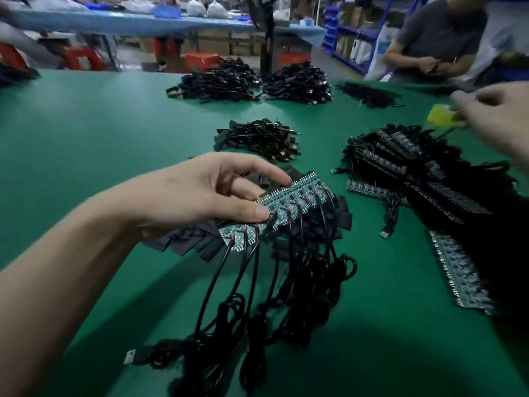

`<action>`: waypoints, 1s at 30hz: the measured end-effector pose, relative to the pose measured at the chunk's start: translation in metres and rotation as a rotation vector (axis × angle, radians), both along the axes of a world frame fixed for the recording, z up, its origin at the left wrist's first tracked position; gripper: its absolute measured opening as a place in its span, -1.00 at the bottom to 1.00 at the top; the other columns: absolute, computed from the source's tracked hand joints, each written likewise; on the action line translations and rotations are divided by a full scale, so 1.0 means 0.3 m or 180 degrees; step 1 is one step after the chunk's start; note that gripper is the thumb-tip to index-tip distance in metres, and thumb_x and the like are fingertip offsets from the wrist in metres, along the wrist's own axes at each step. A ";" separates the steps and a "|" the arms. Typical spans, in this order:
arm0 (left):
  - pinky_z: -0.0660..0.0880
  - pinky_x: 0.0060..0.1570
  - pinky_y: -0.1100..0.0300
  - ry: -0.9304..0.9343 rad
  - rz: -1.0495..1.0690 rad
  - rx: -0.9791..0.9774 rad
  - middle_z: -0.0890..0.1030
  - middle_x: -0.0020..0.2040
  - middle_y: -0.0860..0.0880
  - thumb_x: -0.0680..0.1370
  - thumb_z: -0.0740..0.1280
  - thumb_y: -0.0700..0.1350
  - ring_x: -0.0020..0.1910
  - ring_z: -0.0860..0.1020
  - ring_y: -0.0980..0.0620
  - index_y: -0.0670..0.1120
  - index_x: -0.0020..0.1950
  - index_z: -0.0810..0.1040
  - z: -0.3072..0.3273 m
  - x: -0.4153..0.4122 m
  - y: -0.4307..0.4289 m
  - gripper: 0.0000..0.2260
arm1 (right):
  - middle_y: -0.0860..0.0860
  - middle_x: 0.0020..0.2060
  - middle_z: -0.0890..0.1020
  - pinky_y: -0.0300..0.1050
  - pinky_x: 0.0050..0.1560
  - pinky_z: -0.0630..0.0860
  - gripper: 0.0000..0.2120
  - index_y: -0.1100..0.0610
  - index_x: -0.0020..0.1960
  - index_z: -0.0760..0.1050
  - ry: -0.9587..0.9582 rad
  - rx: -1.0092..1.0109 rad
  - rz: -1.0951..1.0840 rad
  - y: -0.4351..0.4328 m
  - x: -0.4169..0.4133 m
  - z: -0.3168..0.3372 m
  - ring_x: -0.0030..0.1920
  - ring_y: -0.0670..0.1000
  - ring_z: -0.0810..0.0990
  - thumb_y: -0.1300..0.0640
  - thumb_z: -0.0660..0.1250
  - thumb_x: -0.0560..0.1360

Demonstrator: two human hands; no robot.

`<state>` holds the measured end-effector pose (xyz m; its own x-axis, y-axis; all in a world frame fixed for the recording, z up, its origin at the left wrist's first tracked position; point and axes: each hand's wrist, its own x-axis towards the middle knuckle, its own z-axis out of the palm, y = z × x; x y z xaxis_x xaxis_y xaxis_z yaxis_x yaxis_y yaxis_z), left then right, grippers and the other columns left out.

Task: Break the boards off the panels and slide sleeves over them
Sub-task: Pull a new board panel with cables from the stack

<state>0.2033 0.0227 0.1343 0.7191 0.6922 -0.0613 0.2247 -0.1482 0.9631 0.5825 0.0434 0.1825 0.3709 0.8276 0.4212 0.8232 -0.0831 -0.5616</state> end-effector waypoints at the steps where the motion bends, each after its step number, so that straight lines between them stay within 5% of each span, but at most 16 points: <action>1: 0.52 -0.06 0.33 0.0036 -0.0009 0.0054 0.62 -0.25 0.00 0.49 0.41 -0.28 -0.22 0.57 0.13 -0.03 0.32 0.56 -0.011 0.001 0.003 -0.59 | 0.08 -0.05 0.74 -0.15 -0.09 0.46 -0.59 0.10 0.10 0.69 0.0082 0.0012 0.0318 -0.001 -0.039 -0.020 -0.06 0.01 0.60 -0.20 0.27 0.62; 4: 0.49 -0.06 0.21 0.0323 -0.0148 0.0376 0.63 -0.16 -0.03 0.54 0.42 -0.19 -0.17 0.54 0.08 0.06 0.35 0.50 -0.016 0.020 -0.007 -0.60 | -0.20 -0.07 0.74 -0.09 0.05 0.56 -0.59 -0.13 0.06 0.69 0.0192 -0.0749 0.1810 -0.090 -0.295 -0.077 -0.02 -0.20 0.68 -0.38 0.26 0.53; 8: 0.48 -0.14 0.35 0.0861 0.0083 0.1495 0.67 -0.10 0.20 0.50 0.50 -0.04 -0.23 0.57 0.26 0.16 0.25 0.48 -0.024 0.045 -0.025 -0.63 | -0.04 -0.10 0.74 0.00 0.02 0.51 -0.58 -0.07 0.04 0.69 0.0353 -0.1354 0.2831 -0.125 -0.476 -0.174 -0.06 -0.12 0.66 -0.37 0.41 0.41; 11: 0.63 -0.15 0.10 0.0392 0.0767 0.1416 0.71 -0.05 0.11 0.44 0.56 -0.05 -0.28 0.62 0.10 0.09 0.17 0.52 -0.064 0.035 -0.049 -0.63 | 0.00 -0.18 0.76 -0.02 -0.04 0.49 -0.63 -0.03 -0.07 0.73 0.0701 -0.1480 0.2862 -0.105 -0.482 -0.205 -0.17 -0.09 0.64 -0.28 0.52 0.30; 14: 0.65 -0.16 0.07 0.0082 0.1368 0.0769 0.71 -0.08 0.09 0.42 0.51 0.15 -0.20 0.66 -0.03 0.09 0.13 0.57 -0.132 -0.011 -0.076 -0.66 | -0.04 -0.25 0.75 -0.10 -0.10 0.48 -0.66 -0.08 -0.14 0.73 0.0875 -0.1240 0.2656 -0.108 -0.475 -0.257 -0.24 -0.14 0.64 -0.30 0.49 0.26; 17: 0.60 0.01 0.04 0.0421 0.1027 0.0270 0.71 -0.05 0.11 0.47 0.35 0.35 -0.05 0.67 0.08 0.11 0.11 0.60 -0.206 -0.039 -0.130 -0.61 | -0.05 -0.23 0.75 -0.13 -0.03 0.52 -0.71 -0.06 -0.14 0.73 0.1781 -0.0801 0.2168 -0.137 -0.481 -0.331 -0.20 -0.11 0.65 -0.22 0.51 0.26; 19: 0.58 0.01 -0.06 0.0321 0.0923 -0.0011 0.71 -0.03 0.06 0.55 0.31 0.29 -0.08 0.64 0.09 0.02 0.11 0.60 -0.239 -0.024 -0.173 -0.63 | -0.06 -0.22 0.75 -0.22 -0.05 0.55 -0.76 -0.03 -0.14 0.74 0.2263 -0.0553 0.1835 -0.157 -0.493 -0.370 -0.17 -0.12 0.66 -0.15 0.53 0.29; 23: 0.61 -0.12 0.16 -0.0533 0.1315 -0.0918 0.72 -0.10 -0.04 0.45 0.48 0.12 -0.14 0.69 0.03 0.02 0.02 0.62 -0.235 0.023 -0.240 -0.75 | -0.05 -0.19 0.76 -0.35 -0.13 0.57 -0.90 0.00 -0.15 0.74 0.2558 -0.0208 0.1497 -0.194 -0.531 -0.392 -0.13 -0.16 0.68 -0.01 0.54 0.40; 26: 0.50 -0.31 0.30 -0.0873 0.1691 -0.0982 0.61 -0.24 0.01 0.34 0.63 0.09 -0.32 0.54 0.11 -0.01 -0.09 0.58 -0.224 0.051 -0.292 -0.67 | -0.05 -0.20 0.75 -0.34 -0.14 0.58 -0.80 -0.02 -0.14 0.74 0.2719 -0.0028 0.1588 -0.220 -0.540 -0.377 -0.15 -0.14 0.68 -0.10 0.54 0.32; 30: 0.44 -0.37 0.34 -0.0682 0.1513 -0.0744 0.48 -0.38 0.09 0.23 0.66 0.12 -0.42 0.44 0.14 0.08 -0.21 0.46 -0.229 0.075 -0.354 -0.59 | -0.05 -0.22 0.75 -0.31 -0.13 0.54 -0.64 -0.02 -0.12 0.74 0.2551 -0.0868 0.2243 -0.202 -0.485 -0.327 -0.19 -0.17 0.68 -0.21 0.57 0.21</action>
